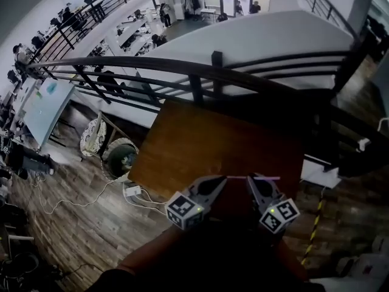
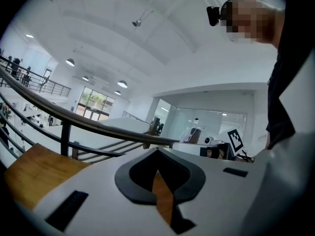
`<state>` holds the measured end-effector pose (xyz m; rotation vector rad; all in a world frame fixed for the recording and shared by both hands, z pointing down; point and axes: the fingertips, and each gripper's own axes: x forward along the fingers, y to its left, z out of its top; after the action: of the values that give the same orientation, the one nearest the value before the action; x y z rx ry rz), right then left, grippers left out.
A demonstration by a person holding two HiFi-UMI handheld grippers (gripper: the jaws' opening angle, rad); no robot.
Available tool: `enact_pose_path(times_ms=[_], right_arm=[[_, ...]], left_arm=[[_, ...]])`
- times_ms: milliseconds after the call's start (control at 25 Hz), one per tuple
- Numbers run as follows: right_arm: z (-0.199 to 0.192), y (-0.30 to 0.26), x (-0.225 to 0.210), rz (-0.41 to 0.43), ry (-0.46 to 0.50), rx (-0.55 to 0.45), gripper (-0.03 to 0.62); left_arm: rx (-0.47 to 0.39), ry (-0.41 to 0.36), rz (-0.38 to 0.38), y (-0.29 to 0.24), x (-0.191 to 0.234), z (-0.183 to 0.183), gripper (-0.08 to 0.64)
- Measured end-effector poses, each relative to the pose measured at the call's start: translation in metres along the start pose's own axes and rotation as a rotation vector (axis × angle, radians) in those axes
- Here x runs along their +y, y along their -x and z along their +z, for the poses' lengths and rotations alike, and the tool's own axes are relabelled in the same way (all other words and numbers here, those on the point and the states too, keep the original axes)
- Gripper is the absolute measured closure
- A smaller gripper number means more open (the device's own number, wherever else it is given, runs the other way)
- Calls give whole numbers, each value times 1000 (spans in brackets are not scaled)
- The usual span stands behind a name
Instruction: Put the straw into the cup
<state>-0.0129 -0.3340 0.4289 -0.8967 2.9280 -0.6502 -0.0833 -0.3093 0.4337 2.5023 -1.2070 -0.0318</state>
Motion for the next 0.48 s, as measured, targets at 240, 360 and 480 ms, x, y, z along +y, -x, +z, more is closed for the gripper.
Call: enact_pose_path(times_ms=[240, 360, 480], right_arm=[[-5, -43, -9, -68, -22, -8, 554], [-12, -63, -15, -104, -20, -11, 554], [-21, -82, -20, -138, -2, 7, 554]], left_arm=[[49, -10, -48, 0, 54, 8, 549], [78, -16, -67, 2, 82, 8, 549], [116, -34, -90, 1, 105, 1, 549]])
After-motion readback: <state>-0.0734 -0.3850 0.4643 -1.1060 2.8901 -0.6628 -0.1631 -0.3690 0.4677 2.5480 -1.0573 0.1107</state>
